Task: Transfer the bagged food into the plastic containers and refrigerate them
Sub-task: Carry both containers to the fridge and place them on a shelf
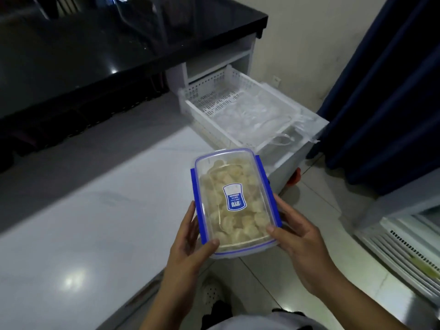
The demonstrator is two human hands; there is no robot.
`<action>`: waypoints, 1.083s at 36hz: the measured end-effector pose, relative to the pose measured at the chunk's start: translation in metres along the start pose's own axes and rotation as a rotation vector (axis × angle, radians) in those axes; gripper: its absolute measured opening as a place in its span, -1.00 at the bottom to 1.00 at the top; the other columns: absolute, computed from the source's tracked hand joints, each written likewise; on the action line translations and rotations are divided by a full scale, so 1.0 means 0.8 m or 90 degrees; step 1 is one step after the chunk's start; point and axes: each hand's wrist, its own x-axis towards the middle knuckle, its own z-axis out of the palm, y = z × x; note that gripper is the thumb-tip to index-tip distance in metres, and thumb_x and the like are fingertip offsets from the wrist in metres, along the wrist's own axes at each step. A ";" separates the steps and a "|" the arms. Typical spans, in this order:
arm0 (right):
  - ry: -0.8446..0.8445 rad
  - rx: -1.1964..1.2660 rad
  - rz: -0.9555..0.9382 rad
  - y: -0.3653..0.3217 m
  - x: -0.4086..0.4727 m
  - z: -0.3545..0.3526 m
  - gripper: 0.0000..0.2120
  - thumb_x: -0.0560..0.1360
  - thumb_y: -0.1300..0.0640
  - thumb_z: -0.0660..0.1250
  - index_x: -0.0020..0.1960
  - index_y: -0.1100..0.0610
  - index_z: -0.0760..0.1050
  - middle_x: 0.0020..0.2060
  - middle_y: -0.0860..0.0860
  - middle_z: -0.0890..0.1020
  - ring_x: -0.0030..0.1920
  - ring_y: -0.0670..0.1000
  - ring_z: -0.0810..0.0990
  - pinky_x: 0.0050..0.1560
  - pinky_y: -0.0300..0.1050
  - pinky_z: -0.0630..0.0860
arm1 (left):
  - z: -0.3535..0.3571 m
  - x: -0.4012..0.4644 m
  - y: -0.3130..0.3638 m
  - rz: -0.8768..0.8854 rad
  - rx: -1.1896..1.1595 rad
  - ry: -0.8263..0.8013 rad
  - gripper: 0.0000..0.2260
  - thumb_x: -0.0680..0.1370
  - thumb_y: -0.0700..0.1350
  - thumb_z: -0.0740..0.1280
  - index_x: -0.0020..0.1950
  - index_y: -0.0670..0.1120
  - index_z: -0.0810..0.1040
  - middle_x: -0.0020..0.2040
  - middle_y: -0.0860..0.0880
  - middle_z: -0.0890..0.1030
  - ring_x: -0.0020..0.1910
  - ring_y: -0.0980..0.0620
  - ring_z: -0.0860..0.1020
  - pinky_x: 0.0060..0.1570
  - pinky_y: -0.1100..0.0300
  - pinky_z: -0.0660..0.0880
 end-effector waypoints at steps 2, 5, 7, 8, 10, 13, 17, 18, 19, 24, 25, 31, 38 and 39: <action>0.032 0.006 -0.026 -0.010 -0.018 -0.029 -0.42 0.34 0.12 0.51 0.32 -0.17 0.55 0.17 -0.01 0.68 0.18 0.03 0.66 0.00 -0.10 0.64 | 0.036 0.001 -0.008 0.005 -0.010 -0.037 -0.29 0.44 -0.09 0.55 0.48 0.33 0.33 0.40 0.08 0.53 0.34 -0.06 0.55 0.12 -0.13 0.60; 0.092 0.015 -0.054 -0.023 -0.042 -0.078 -0.41 0.33 0.06 0.51 0.33 -0.19 0.53 0.19 -0.04 0.67 0.19 0.02 0.65 -0.02 -0.11 0.64 | 0.093 0.004 -0.017 0.016 -0.001 -0.082 -0.29 0.47 -0.15 0.51 0.51 0.27 0.32 0.43 0.03 0.50 0.37 -0.12 0.52 0.23 -0.24 0.52; 0.131 0.029 -0.072 -0.030 -0.060 -0.115 -0.43 0.34 0.06 0.51 0.33 -0.20 0.53 0.20 -0.05 0.66 0.19 0.02 0.65 -0.03 -0.11 0.64 | 0.133 0.006 -0.021 0.022 0.017 -0.127 -0.29 0.48 -0.15 0.51 0.53 0.24 0.30 0.45 0.02 0.48 0.39 -0.12 0.50 0.27 -0.26 0.48; 0.148 0.038 -0.081 -0.034 -0.070 -0.133 -0.43 0.35 0.05 0.51 0.33 -0.20 0.53 0.20 -0.06 0.66 0.18 0.02 0.65 -0.03 -0.12 0.64 | 0.153 0.006 -0.024 0.023 0.030 -0.152 -0.29 0.49 -0.16 0.50 0.54 0.23 0.29 0.46 0.02 0.48 0.39 -0.12 0.50 0.27 -0.26 0.48; 0.187 0.054 -0.097 -0.039 -0.092 -0.170 -0.42 0.33 0.02 0.52 0.33 -0.21 0.53 0.20 -0.07 0.66 0.17 0.00 0.66 -0.04 -0.13 0.64 | 0.193 0.007 -0.031 0.018 0.051 -0.199 -0.30 0.52 -0.20 0.47 0.55 0.22 0.28 0.46 0.01 0.48 0.39 -0.12 0.50 0.26 -0.22 0.50; 0.260 0.076 -0.110 -0.042 -0.126 -0.226 -0.41 0.30 -0.02 0.52 0.31 -0.24 0.53 0.20 -0.11 0.66 0.18 -0.02 0.65 -0.06 -0.14 0.64 | 0.255 0.007 -0.048 -0.022 0.079 -0.267 -0.31 0.52 -0.17 0.47 0.53 0.26 0.28 0.44 0.01 0.50 0.36 -0.13 0.53 0.23 -0.19 0.53; 0.350 0.123 -0.120 -0.040 -0.170 -0.299 -0.41 0.25 0.02 0.52 0.26 -0.25 0.57 0.20 -0.09 0.66 0.18 -0.01 0.65 -0.06 -0.16 0.63 | 0.336 0.003 -0.074 -0.057 0.140 -0.350 -0.31 0.49 -0.09 0.51 0.53 0.26 0.29 0.43 0.02 0.52 0.34 -0.12 0.54 0.21 -0.19 0.54; 0.370 0.134 -0.122 -0.039 -0.181 -0.317 -0.41 0.24 0.02 0.52 0.26 -0.25 0.57 0.20 -0.08 0.66 0.17 -0.01 0.65 -0.06 -0.17 0.63 | 0.355 0.002 -0.081 -0.064 0.155 -0.371 -0.31 0.49 -0.08 0.50 0.53 0.26 0.29 0.43 0.02 0.51 0.34 -0.12 0.54 0.21 -0.19 0.54; 0.387 0.143 -0.123 -0.038 -0.191 -0.333 -0.40 0.24 0.02 0.52 0.27 -0.24 0.57 0.20 -0.07 0.66 0.17 0.00 0.66 -0.06 -0.19 0.62 | 0.374 0.000 -0.088 -0.071 0.166 -0.388 -0.31 0.49 -0.09 0.50 0.53 0.25 0.29 0.43 0.01 0.51 0.35 -0.13 0.54 0.21 -0.20 0.54; 0.473 0.156 -0.125 -0.029 -0.237 -0.407 -0.45 0.38 0.13 0.48 0.33 -0.20 0.53 0.18 -0.03 0.67 0.15 0.04 0.67 -0.01 -0.13 0.62 | 0.469 -0.013 -0.117 -0.095 0.193 -0.473 -0.31 0.48 -0.12 0.50 0.53 0.22 0.31 0.42 -0.01 0.52 0.35 -0.14 0.54 0.13 -0.08 0.60; 0.489 0.157 -0.123 -0.026 -0.244 -0.420 -0.46 0.43 0.18 0.45 0.33 -0.21 0.53 0.18 -0.03 0.68 0.14 0.05 0.67 0.01 -0.10 0.60 | 0.487 -0.015 -0.121 -0.097 0.198 -0.492 -0.33 0.50 -0.14 0.48 0.53 0.20 0.32 0.42 -0.01 0.52 0.35 -0.13 0.54 0.13 -0.07 0.60; 0.582 0.212 -0.108 -0.017 -0.257 -0.480 -0.48 0.48 0.22 0.42 0.34 -0.22 0.52 0.17 -0.02 0.68 0.10 0.05 0.69 -0.08 -0.14 0.58 | 0.567 -0.007 -0.143 -0.128 0.207 -0.565 -0.38 0.54 -0.17 0.44 0.52 0.18 0.34 0.41 0.00 0.53 0.35 -0.09 0.54 0.11 0.03 0.60; 0.682 0.222 -0.111 -0.033 -0.217 -0.541 -0.49 0.45 0.19 0.45 0.31 -0.22 0.54 0.14 -0.03 0.69 0.09 0.05 0.69 0.06 0.06 0.55 | 0.650 0.055 -0.173 -0.143 0.227 -0.597 -0.41 0.47 -0.05 0.52 0.44 0.27 0.43 0.36 0.08 0.57 0.31 -0.04 0.57 0.09 0.02 0.62; 0.693 0.225 -0.114 -0.040 -0.211 -0.550 -0.48 0.41 0.14 0.48 0.31 -0.21 0.54 0.14 -0.02 0.69 0.10 0.04 0.69 0.06 0.06 0.56 | 0.663 0.065 -0.177 -0.140 0.231 -0.601 -0.41 0.46 -0.04 0.52 0.43 0.27 0.43 0.36 0.08 0.57 0.32 -0.05 0.57 0.12 -0.04 0.61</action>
